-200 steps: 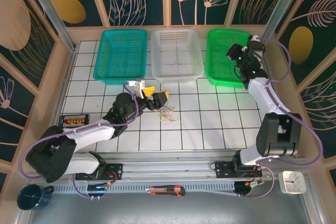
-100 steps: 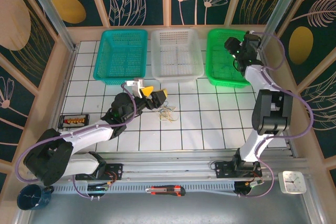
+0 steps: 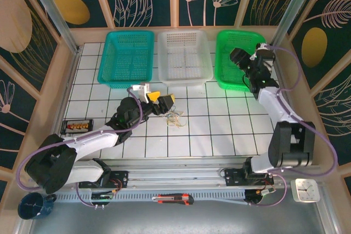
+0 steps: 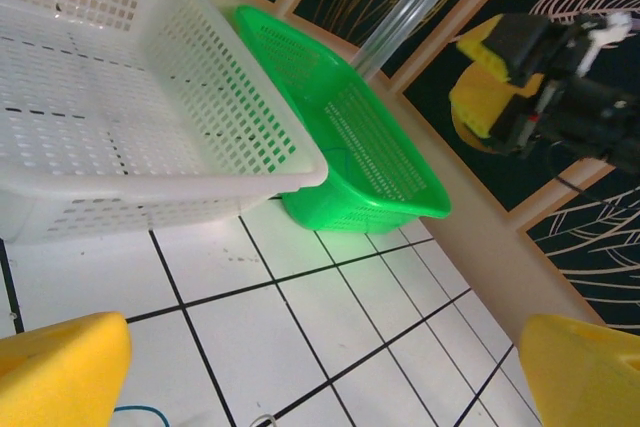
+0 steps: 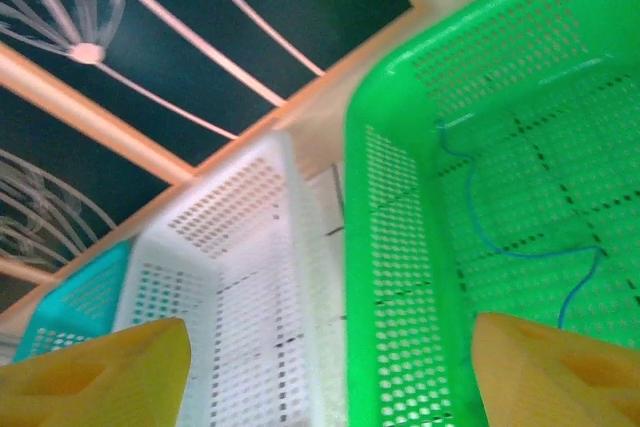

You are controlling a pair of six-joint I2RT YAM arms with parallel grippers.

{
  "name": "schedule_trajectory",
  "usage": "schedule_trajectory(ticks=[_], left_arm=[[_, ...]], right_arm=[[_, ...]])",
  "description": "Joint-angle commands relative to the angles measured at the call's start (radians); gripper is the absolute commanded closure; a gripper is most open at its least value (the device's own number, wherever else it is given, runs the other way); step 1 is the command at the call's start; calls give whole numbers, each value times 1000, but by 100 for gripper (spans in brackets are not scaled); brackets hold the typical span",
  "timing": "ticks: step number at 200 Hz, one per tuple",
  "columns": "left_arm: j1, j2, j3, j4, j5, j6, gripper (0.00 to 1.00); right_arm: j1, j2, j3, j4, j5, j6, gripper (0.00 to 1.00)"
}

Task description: Untangle the cables

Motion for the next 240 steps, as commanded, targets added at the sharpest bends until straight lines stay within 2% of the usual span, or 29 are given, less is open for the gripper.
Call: schedule_trajectory(ticks=[1, 34, 60, 101, 130, 162, 240], left_arm=[[-3, 11, -16, 7, -4, -20, 1], [-4, 6, -12, -6, -14, -20, 1], [-3, 2, -21, -23, -36, -21, 1], [-5, 1, -63, -36, -61, -58, 1], [-5, -10, -84, -84, -110, -95, 1], [-4, -35, -115, -77, -145, -104, 1], [-4, -68, -116, -102, -145, -49, 1]], right_arm=[[8, -4, -2, 7, 37, -18, 26], [20, 33, 34, -38, -9, -11, 27], [94, 16, -2, -52, -26, -9, 28], [307, -28, -118, -67, -22, 9, 30], [445, -19, -217, -15, -28, 71, 33], [560, 47, -265, 48, -48, 125, 41], [637, 101, -334, 102, -21, 191, 47]])
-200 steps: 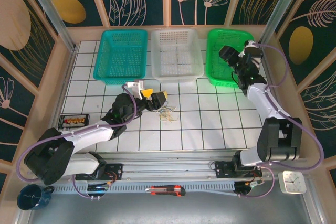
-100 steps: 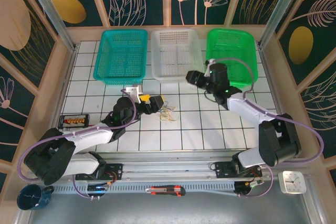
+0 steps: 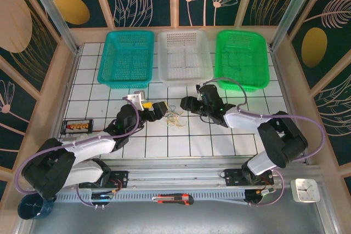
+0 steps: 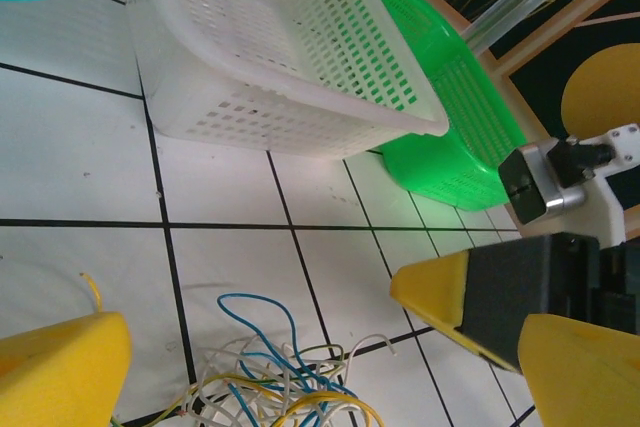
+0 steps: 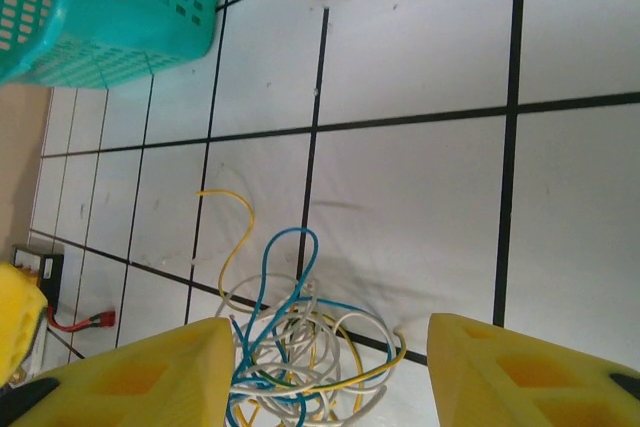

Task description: Untangle the cables

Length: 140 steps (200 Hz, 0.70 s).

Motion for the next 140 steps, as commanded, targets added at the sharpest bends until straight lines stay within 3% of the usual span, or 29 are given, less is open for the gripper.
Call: schedule_trajectory(ticks=[1, 69, 122, 140], left_arm=[[-4, -16, 1, -9, -12, 31, 1], [-4, 21, 43, -28, 17, 80, 1], [-4, 56, 71, -33, 45, 114, 1], [-4, 65, 77, -34, 49, 117, 1]], right_arm=[[24, 17, -24, 56, 15, 33, 48], [52, 67, -25, 79, 18, 42, 62], [52, 39, -19, 44, 44, 14, 100], [51, 12, -16, 21, 57, 2, 100]])
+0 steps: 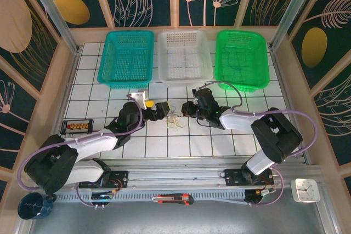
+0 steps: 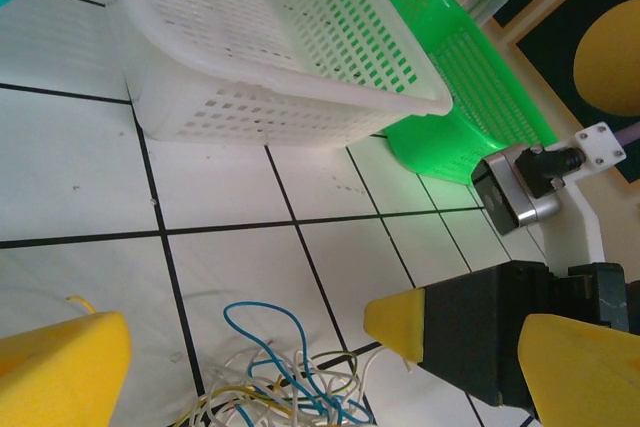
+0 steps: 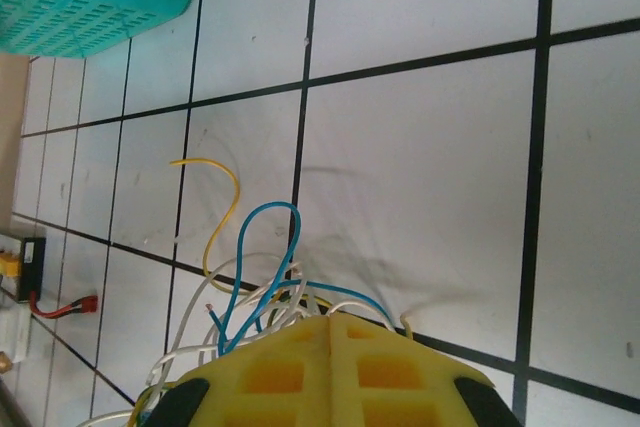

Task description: Untangle the cables

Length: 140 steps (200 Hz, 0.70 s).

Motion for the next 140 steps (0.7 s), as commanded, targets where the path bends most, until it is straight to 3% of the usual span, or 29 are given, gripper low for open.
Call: schedule_trajectory(ticks=[1, 38, 65, 81, 140], left_arm=[[-5, 16, 31, -7, 19, 29, 1], [-5, 32, 39, -3, 29, 36, 1], [-4, 42, 46, -3, 37, 38, 1], [-4, 48, 52, -4, 44, 39, 1], [-5, 61, 67, -10, 52, 40, 1]], right_arm=[[4, -50, -2, -28, 37, -26, 100], [6, -115, 0, -64, 61, -31, 100], [7, -143, -9, -92, 90, -32, 55], [8, -149, -24, -92, 96, -36, 41], [48, -96, -56, -46, 84, -30, 36]])
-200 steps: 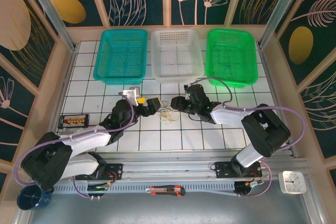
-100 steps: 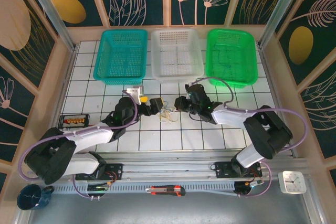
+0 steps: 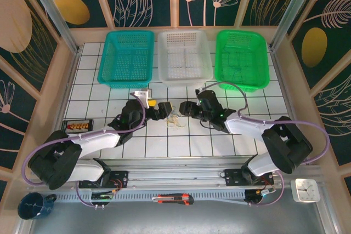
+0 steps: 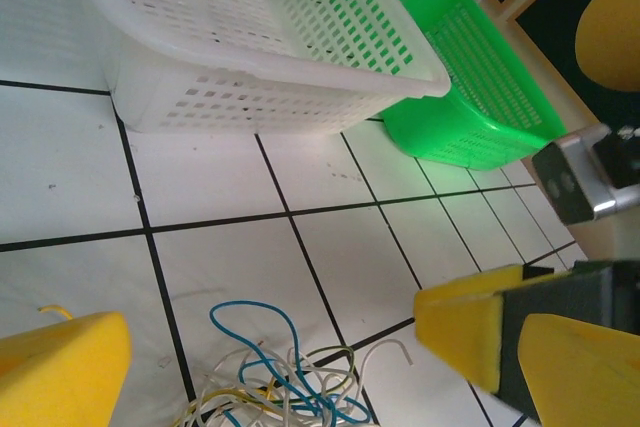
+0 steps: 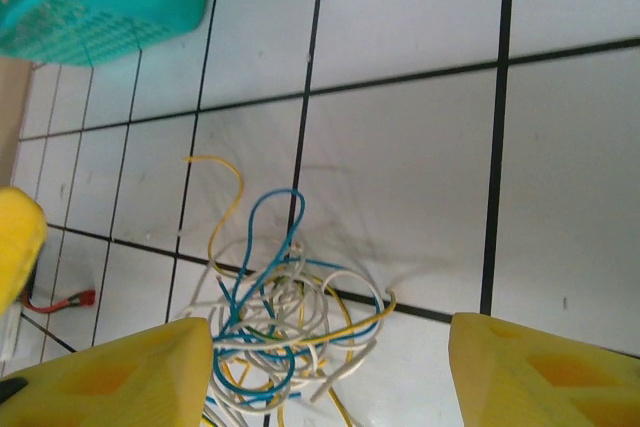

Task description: Untangle the cables

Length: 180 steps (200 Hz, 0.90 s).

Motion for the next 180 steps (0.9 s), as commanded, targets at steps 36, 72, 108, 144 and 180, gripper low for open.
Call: schedule_trajectory(ticks=[36, 72, 108, 144, 180], left_arm=[[-4, 16, 33, -1, 26, 14, 1], [-5, 18, 37, -1, 31, 14, 1], [-5, 23, 36, 3, 35, 17, 1], [-4, 36, 36, 5, 46, 19, 1], [-4, 40, 36, 5, 52, 22, 1]], right_arm=[[32, 69, -1, 32, 25, 2, 38], [30, 82, 5, 27, 44, -10, 49], [24, 88, 14, 25, 60, -16, 64], [16, 101, 30, 37, 74, -14, 86], [14, 92, 49, 20, 77, -24, 100]])
